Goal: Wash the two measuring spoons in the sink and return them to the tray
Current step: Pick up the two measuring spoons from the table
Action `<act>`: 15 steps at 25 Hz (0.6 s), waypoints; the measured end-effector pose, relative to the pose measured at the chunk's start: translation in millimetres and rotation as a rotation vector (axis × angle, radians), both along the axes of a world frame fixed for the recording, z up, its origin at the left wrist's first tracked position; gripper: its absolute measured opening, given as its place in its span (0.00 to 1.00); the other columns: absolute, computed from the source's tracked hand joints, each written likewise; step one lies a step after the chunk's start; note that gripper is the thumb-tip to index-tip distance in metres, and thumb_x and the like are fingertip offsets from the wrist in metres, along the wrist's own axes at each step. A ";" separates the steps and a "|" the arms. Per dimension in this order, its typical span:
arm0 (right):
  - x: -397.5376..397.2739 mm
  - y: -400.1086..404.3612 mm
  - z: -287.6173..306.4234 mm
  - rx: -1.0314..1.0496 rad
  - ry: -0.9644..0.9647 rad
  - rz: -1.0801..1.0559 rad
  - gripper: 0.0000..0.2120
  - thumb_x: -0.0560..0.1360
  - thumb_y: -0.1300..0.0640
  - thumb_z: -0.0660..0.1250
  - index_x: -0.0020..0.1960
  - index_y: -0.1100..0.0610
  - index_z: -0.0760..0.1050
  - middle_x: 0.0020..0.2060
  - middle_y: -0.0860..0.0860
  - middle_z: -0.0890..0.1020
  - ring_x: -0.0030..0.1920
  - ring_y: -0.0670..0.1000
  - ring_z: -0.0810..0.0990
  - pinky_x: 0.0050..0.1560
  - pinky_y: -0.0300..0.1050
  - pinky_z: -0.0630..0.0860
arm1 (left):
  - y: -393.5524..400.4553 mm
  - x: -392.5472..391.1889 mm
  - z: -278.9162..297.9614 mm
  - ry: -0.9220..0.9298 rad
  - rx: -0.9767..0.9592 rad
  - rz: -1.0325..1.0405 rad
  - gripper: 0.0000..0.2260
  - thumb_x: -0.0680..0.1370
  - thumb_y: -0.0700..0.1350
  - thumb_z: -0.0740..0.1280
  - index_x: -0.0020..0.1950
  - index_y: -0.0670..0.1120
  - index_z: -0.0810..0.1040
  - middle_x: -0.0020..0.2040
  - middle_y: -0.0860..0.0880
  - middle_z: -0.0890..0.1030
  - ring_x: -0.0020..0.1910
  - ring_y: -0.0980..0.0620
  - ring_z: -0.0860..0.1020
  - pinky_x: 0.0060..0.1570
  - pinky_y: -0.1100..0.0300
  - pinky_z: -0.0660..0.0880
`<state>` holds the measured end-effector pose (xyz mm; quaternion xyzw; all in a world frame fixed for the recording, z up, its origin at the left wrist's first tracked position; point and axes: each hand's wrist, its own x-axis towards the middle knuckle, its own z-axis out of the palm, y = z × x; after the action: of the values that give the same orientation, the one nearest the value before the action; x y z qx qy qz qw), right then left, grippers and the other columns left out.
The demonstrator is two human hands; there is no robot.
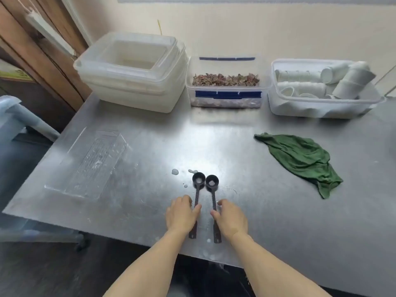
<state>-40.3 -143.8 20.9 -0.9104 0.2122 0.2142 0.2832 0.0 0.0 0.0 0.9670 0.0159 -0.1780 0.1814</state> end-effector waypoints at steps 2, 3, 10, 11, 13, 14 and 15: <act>9.3 -0.1 -7.0 -0.015 0.011 -0.026 0.16 0.77 0.44 0.64 0.61 0.51 0.74 0.54 0.49 0.82 0.52 0.52 0.81 0.50 0.49 0.79 | -1.5 5.8 -2.8 0.054 -0.039 0.057 0.14 0.75 0.60 0.61 0.49 0.51 0.74 0.48 0.52 0.78 0.46 0.51 0.76 0.44 0.54 0.75; 12.0 1.2 -9.8 -0.017 0.024 -0.037 0.14 0.77 0.44 0.65 0.58 0.51 0.74 0.52 0.49 0.83 0.51 0.53 0.81 0.49 0.48 0.79 | -1.6 7.4 -3.3 0.083 -0.041 0.060 0.13 0.75 0.60 0.62 0.47 0.51 0.73 0.47 0.53 0.77 0.44 0.51 0.76 0.40 0.55 0.73; 31.0 4.5 -21.3 0.092 0.131 -0.269 0.03 0.74 0.51 0.67 0.44 0.49 0.74 0.47 0.50 0.82 0.47 0.53 0.80 0.45 0.45 0.75 | -4.2 22.0 -9.3 0.180 -0.056 0.063 0.08 0.73 0.56 0.62 0.40 0.52 0.71 0.40 0.54 0.77 0.39 0.50 0.76 0.35 0.56 0.69; 31.8 5.0 -23.2 0.111 0.129 -0.296 0.04 0.74 0.51 0.67 0.41 0.48 0.73 0.45 0.49 0.82 0.46 0.52 0.80 0.45 0.45 0.75 | -3.5 23.6 -9.7 0.200 -0.065 0.060 0.08 0.73 0.55 0.62 0.39 0.52 0.70 0.39 0.54 0.77 0.39 0.49 0.76 0.34 0.56 0.69; 33.4 4.2 -26.2 0.153 0.131 -0.347 0.05 0.72 0.52 0.69 0.40 0.49 0.73 0.44 0.49 0.82 0.45 0.52 0.80 0.44 0.46 0.76 | -0.1 27.5 -10.5 0.246 -0.095 0.043 0.08 0.72 0.55 0.62 0.38 0.53 0.69 0.37 0.54 0.76 0.38 0.50 0.76 0.34 0.57 0.68; 33.7 3.5 -26.7 0.189 0.136 -0.380 0.05 0.71 0.53 0.70 0.40 0.49 0.74 0.43 0.50 0.83 0.46 0.52 0.81 0.46 0.47 0.77 | 2.5 28.9 -11.2 0.270 -0.118 0.038 0.08 0.73 0.55 0.62 0.38 0.52 0.69 0.37 0.54 0.77 0.38 0.50 0.76 0.33 0.57 0.68; 34.5 2.8 -28.2 0.236 0.137 -0.415 0.05 0.71 0.54 0.71 0.41 0.51 0.75 0.43 0.50 0.83 0.46 0.53 0.83 0.48 0.49 0.79 | 6.0 30.4 -12.1 0.293 -0.151 0.033 0.09 0.73 0.56 0.63 0.38 0.52 0.70 0.37 0.54 0.77 0.38 0.50 0.76 0.34 0.57 0.68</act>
<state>-5.8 -141.0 -7.3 -0.7914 0.3868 0.2359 0.4105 30.4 6.0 -12.1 0.9138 0.0447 -0.3150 0.2523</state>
